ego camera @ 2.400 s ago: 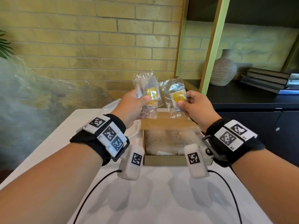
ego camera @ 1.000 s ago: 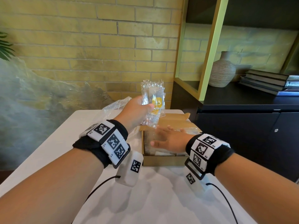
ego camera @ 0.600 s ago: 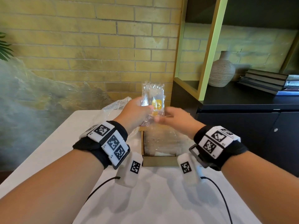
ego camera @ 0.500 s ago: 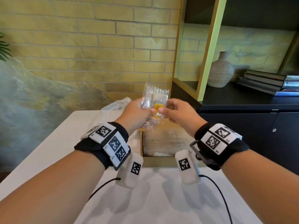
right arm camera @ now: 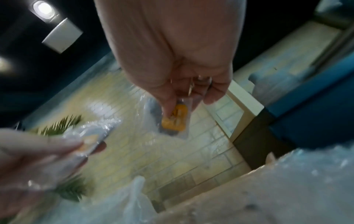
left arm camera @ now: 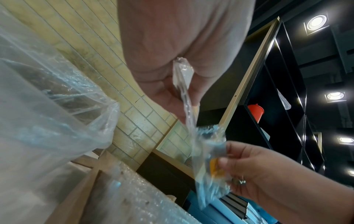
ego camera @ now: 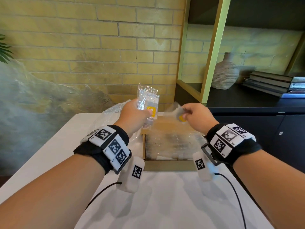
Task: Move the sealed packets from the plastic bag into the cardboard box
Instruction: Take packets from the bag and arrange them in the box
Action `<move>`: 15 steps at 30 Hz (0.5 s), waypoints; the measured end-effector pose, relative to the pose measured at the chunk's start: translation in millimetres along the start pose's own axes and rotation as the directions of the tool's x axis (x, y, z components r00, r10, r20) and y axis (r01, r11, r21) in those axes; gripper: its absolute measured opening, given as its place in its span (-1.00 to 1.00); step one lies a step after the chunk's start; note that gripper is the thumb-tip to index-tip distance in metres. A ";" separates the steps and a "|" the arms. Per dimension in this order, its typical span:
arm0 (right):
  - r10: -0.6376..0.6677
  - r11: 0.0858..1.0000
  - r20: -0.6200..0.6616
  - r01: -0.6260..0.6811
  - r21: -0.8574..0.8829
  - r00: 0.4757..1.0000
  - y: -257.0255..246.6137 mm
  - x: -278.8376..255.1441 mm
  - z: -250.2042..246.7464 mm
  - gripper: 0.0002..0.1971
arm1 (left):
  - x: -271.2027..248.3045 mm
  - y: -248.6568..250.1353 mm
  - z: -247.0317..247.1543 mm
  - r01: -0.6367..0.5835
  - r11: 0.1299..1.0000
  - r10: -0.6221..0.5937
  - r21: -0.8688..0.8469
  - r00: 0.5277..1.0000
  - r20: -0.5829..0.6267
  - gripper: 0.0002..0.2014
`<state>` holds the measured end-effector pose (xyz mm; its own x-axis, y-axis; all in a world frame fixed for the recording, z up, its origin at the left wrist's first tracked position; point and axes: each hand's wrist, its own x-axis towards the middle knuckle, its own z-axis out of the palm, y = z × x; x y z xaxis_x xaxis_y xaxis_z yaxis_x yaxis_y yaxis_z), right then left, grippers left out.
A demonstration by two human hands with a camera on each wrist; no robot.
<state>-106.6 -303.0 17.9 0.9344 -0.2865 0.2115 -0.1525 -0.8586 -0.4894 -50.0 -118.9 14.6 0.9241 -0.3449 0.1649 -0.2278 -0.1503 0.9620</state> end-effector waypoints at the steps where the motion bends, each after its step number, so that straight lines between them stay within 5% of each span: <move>1: 0.010 0.988 0.109 0.006 -0.153 0.994 -0.9 0.9 1.3 -0.65 | -0.9 2.0 0.0 0.011 1.000 -0.011 -0.010 1.000 -0.014 -0.59; 5: 0.009 0.919 0.248 0.090 -0.384 0.969 1.4 -2.3 20.2 -0.55 | -1.0 3.3 2.0 0.020 1.000 -0.020 0.003 1.000 -0.016 -0.41; 12: -0.044 0.951 0.206 0.104 -0.290 0.978 6.5 -7.8 28.4 -0.37 | 1.1 -3.4 -1.3 0.028 0.999 -0.028 0.035 1.000 -0.007 -0.42; 15: -0.029 0.922 0.417 0.186 -0.340 0.908 6.1 -21.1 34.1 -0.26 | 2.0 -5.2 -3.5 0.033 0.999 -0.032 0.028 0.999 -0.011 -0.37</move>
<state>-116.3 -287.6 -18.4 0.9875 -0.0579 -0.1465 -0.0765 -0.9892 -0.1248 -45.8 -115.6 10.7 0.9342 -0.3296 0.1362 -0.2060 -0.1871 0.9605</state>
